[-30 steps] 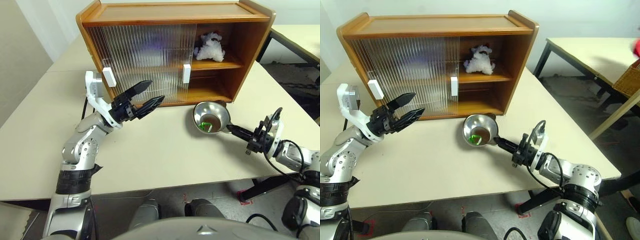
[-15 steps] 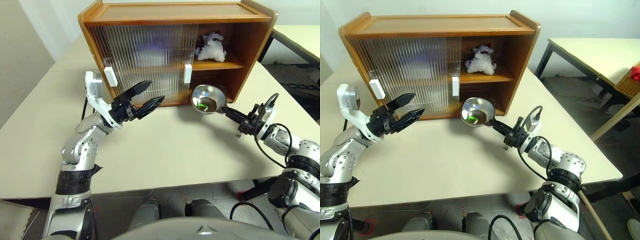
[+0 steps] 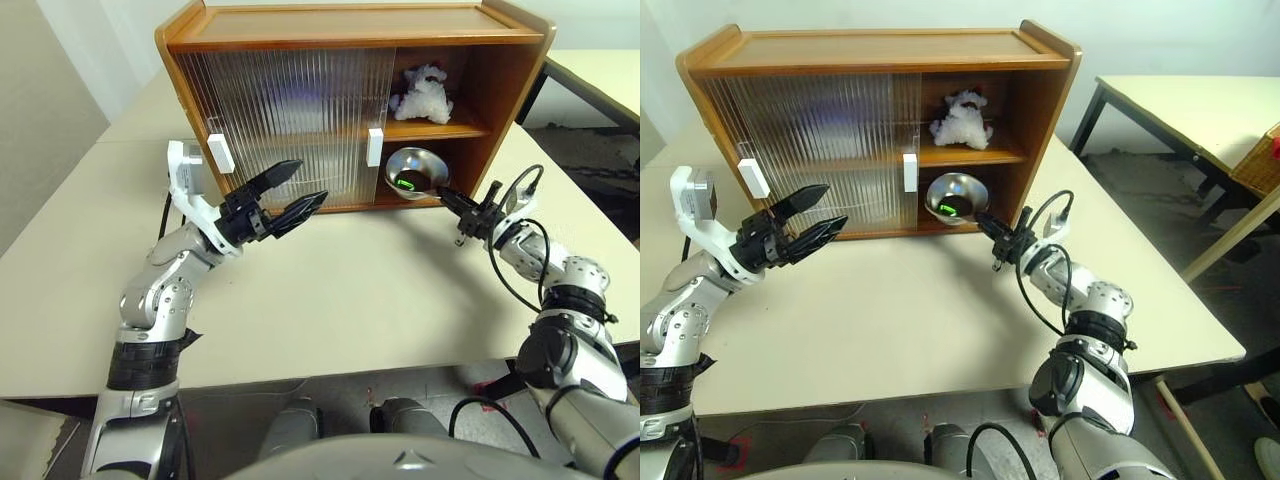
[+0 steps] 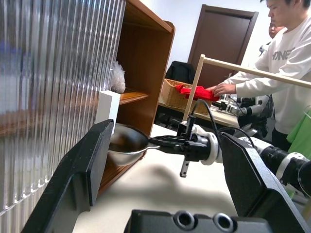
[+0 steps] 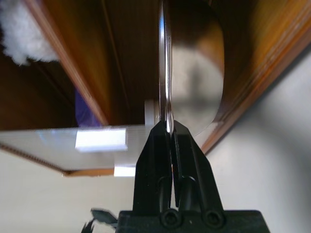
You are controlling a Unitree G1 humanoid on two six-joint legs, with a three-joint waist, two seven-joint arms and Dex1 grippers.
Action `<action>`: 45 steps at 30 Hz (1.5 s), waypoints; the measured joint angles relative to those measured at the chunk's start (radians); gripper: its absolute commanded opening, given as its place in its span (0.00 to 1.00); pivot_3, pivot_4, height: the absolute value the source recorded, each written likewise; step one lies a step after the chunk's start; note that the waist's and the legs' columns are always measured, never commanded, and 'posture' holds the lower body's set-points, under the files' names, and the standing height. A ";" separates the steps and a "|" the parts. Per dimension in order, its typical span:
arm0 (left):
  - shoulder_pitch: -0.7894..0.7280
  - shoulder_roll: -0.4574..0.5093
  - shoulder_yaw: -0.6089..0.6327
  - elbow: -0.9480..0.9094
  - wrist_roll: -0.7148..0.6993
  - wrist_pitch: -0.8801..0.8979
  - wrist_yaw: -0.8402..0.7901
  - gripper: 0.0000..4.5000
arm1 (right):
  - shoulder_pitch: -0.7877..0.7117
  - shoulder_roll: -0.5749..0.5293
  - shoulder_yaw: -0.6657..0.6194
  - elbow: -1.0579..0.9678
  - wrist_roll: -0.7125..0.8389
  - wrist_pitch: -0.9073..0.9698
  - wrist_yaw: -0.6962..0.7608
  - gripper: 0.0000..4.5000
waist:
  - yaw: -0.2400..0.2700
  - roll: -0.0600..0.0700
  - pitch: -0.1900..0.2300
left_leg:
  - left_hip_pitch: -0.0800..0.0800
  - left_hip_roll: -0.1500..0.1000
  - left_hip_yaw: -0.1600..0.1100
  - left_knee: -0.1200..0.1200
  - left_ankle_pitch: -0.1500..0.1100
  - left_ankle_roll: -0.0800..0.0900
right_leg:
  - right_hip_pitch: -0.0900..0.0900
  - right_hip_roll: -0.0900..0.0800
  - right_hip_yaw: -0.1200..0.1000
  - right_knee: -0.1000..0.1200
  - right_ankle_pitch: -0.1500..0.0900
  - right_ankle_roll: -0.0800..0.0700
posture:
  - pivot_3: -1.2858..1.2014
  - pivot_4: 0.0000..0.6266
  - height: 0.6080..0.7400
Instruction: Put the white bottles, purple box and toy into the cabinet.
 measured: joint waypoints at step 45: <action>0.060 0.023 0.062 -0.113 -0.018 0.029 0.090 1.00 | -0.205 -0.045 0.072 0.432 -0.339 -0.561 0.187 0.99 | 0.048 0.000 0.000 | 0.002 0.001 0.001 0.001 0.000 -0.001 | -0.002 0.000 -0.001 0.008 -0.002 -0.016 | 0.55 0.04 1.00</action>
